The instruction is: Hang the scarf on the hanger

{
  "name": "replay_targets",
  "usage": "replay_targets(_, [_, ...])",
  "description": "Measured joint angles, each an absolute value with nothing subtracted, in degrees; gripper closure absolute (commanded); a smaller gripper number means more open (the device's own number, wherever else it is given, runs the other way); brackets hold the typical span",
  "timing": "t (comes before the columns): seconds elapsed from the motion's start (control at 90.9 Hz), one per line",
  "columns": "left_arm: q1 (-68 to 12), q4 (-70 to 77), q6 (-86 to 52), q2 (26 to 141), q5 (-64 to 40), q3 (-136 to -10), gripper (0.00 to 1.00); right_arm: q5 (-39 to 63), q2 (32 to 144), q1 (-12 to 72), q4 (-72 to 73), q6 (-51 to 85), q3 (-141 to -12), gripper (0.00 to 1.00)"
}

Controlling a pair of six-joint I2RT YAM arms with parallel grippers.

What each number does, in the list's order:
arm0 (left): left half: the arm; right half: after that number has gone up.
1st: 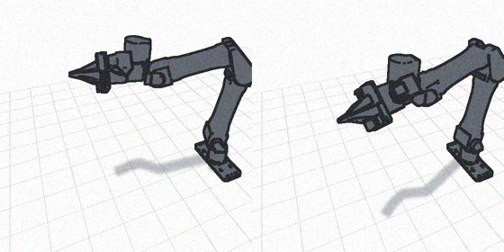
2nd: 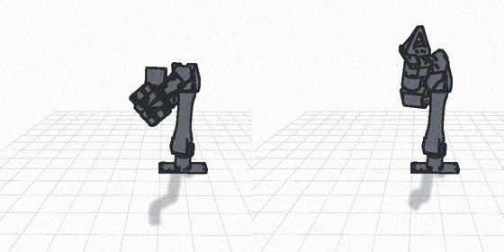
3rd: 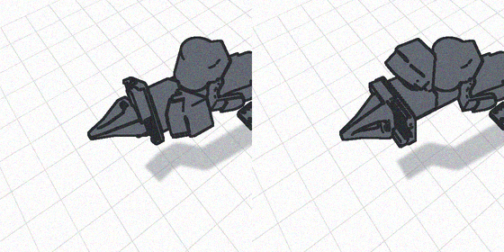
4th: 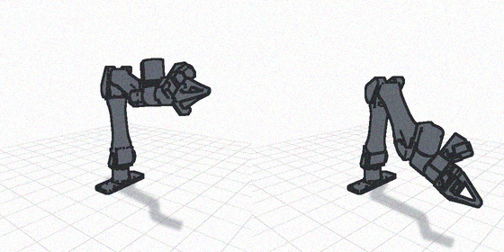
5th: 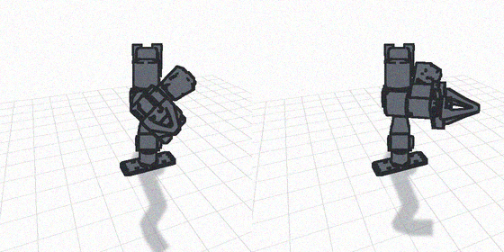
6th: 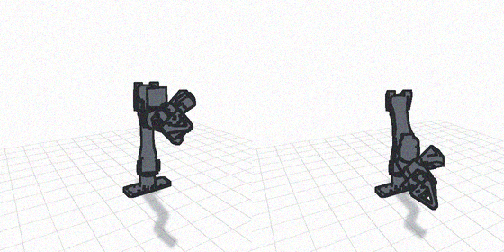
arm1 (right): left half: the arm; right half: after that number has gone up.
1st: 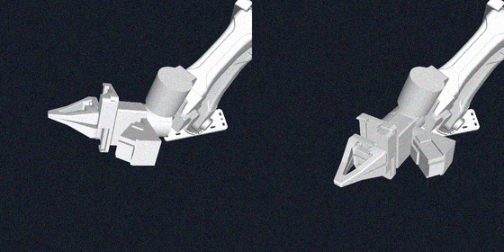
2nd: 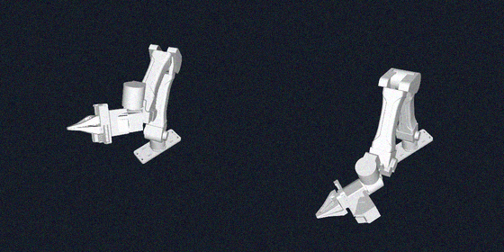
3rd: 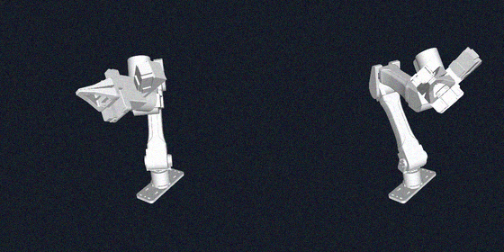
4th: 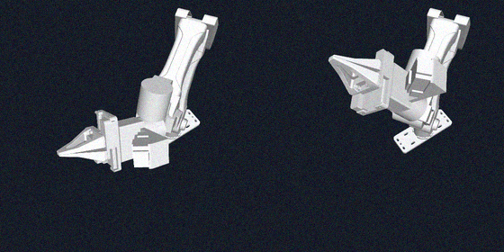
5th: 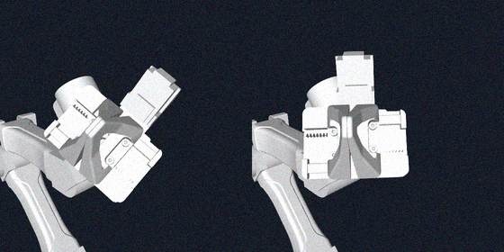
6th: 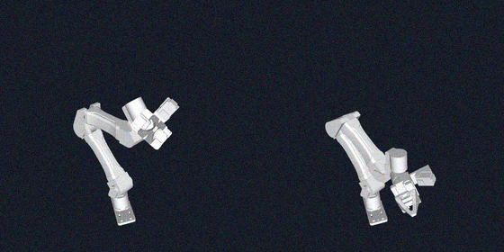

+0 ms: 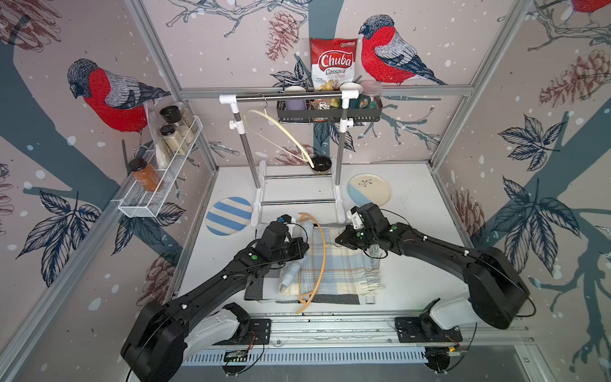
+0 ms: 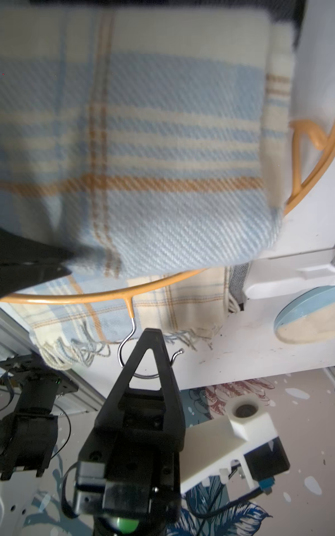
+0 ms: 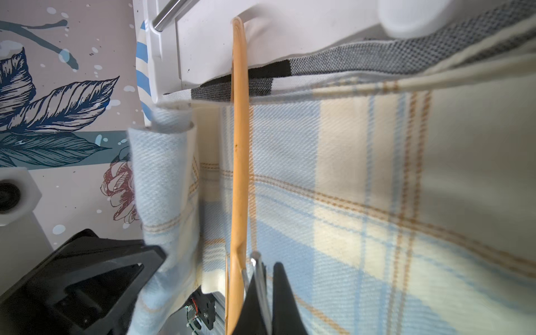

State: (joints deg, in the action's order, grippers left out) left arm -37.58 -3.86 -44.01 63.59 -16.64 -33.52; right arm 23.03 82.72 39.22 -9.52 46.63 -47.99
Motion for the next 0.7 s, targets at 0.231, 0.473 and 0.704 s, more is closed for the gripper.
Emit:
replay_targets(0.231, [-44.2, 7.8, -48.2, 78.8, -17.8, -37.8, 1.0, 24.3, 78.8, 35.9, -9.6, 46.4, -44.2, 1.0])
replay_targets(0.473, [-45.2, 13.8, -50.1, 93.6, -16.2, -39.7, 1.0, 26.0, 74.8, 34.3, -11.5, 45.4, -44.1, 1.0])
replay_targets(0.704, [-45.3, 15.6, -48.0, 95.8, -16.6, -41.7, 0.71, 28.6, 74.2, 34.0, -13.5, 45.4, -45.4, 1.0])
